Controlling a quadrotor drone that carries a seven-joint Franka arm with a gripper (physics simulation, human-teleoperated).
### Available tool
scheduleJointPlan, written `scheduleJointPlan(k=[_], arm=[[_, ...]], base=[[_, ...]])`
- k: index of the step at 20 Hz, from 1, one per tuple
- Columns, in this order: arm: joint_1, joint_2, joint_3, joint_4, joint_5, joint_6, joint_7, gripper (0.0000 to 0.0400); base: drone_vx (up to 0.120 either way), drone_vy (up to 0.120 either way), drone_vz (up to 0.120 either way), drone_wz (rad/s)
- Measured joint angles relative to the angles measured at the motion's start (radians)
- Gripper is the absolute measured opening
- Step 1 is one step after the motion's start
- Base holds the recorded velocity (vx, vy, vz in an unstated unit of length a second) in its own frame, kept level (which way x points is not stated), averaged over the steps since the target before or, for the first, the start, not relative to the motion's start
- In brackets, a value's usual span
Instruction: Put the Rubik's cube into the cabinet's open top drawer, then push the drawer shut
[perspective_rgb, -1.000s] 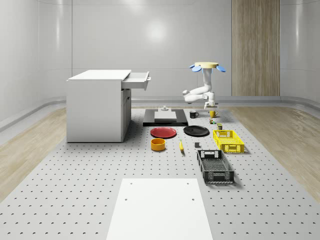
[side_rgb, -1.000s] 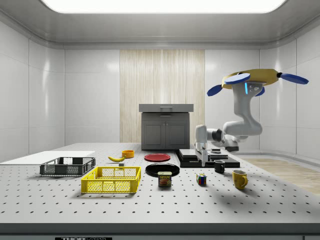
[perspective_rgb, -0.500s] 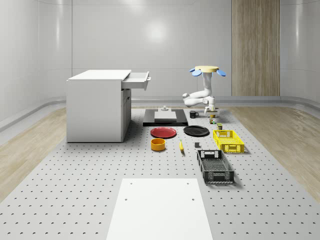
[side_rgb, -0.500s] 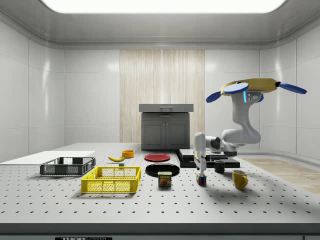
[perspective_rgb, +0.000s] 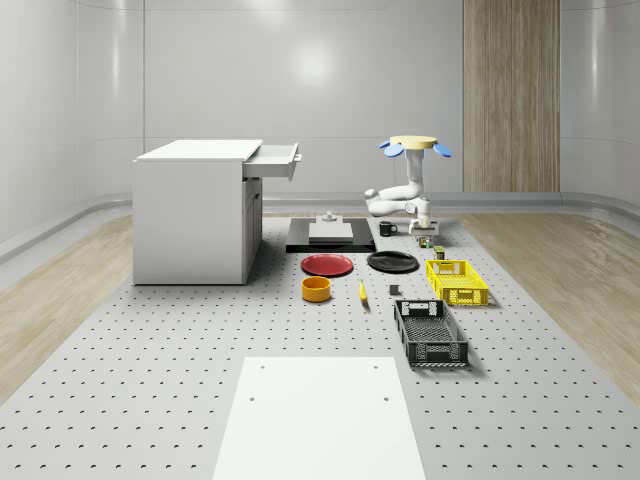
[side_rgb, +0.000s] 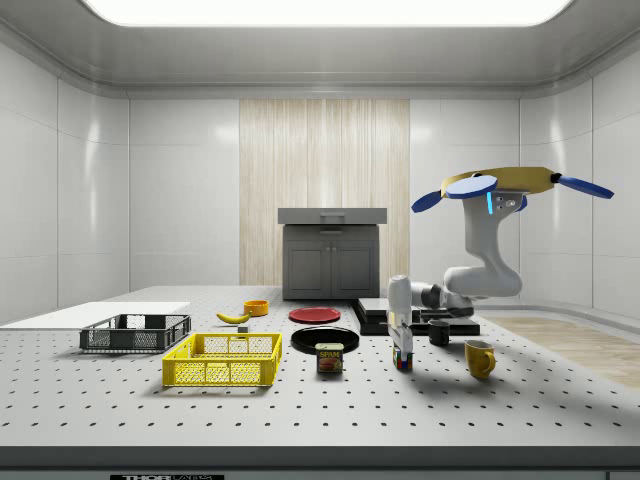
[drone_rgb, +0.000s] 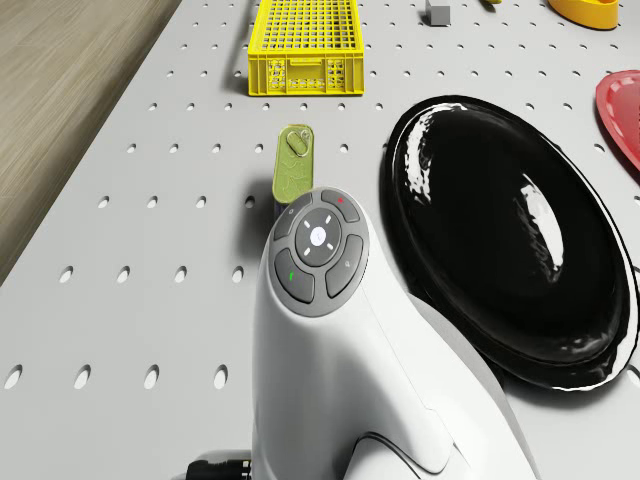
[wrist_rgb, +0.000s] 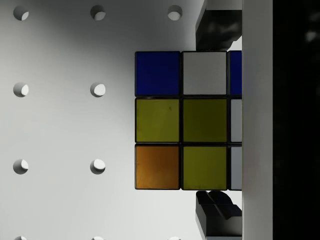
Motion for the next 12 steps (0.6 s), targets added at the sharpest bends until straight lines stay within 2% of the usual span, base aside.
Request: scheduleJointPlan(k=[5,8,12], arm=[[-0.002,-0.025,-0.039,0.009,-0.032,0.037,-0.002,0.0400],[-0.004,-0.035,-0.050,0.013,-0.040,0.051,-0.001,0.0364],[-0.008,-0.046,-0.056,0.015,-0.043,0.064,0.001,0.0339]], base=[[0.000,0.000,0.000,0.000],[0.000,0.000,0.000,0.000],[0.000,0.000,0.000,0.000]])
